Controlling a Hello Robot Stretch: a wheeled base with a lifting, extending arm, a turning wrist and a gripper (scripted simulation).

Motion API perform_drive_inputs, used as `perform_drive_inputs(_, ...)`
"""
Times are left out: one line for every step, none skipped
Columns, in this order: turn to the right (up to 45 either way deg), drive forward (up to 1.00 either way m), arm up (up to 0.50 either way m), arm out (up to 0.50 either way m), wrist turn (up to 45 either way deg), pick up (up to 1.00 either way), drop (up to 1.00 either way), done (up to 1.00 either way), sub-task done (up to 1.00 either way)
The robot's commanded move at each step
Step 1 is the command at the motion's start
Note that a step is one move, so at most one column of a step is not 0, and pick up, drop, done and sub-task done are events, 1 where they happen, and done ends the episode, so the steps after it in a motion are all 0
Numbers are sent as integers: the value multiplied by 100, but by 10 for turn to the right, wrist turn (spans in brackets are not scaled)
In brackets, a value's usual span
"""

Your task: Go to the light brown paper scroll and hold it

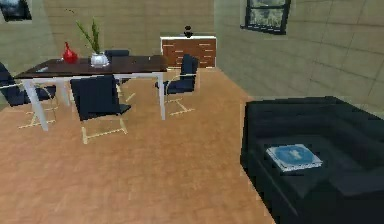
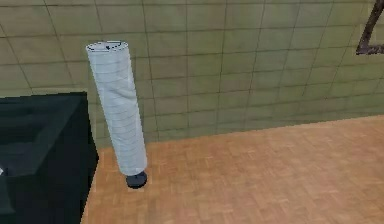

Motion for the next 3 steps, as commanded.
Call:
perform_drive_inputs(0,100,0,0,0,0,0,0,0)
perform_drive_inputs(0,90,0,0,0,0,0,0,0)
perform_drive_inputs(270,0,0,0,0,0,0,0,0)
